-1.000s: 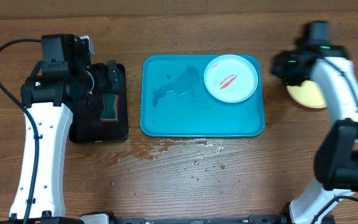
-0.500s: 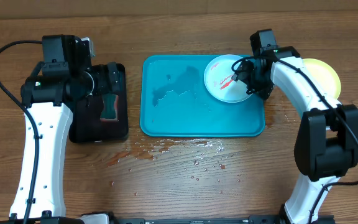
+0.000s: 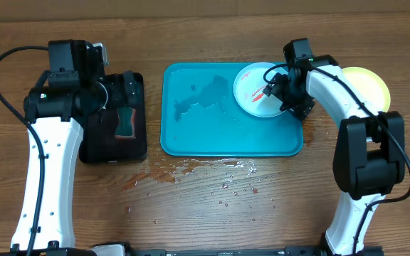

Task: Clean dirty plates on tray and stack at the side
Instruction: 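Reach the right gripper to the red-stained white plate rim and grip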

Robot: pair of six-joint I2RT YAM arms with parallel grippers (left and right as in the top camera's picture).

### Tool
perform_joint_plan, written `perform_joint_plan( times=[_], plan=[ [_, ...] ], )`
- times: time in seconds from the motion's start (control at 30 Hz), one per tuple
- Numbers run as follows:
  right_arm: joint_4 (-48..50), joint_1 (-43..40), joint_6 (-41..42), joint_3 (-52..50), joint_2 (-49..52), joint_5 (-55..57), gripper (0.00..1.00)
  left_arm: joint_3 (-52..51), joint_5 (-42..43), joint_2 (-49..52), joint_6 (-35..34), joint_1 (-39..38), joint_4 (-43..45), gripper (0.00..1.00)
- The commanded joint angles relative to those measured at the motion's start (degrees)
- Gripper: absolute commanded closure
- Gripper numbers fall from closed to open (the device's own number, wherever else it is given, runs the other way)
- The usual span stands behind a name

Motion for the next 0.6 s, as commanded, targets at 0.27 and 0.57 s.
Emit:
perform_joint_plan(
  times=[0.27,0.57],
  plan=[
    [1.33,-0.07,3.56,0.22,3.26,-1.75,0.36,0.94,0.09,-0.55,0.24,-0.33,-0.07,0.0],
    [1.36,-0.07,3.56,0.22,4.81,-2.01,0.8,0.94,0.09,-0.55,0.26,-0.33,-0.07,0.0]
  ],
)
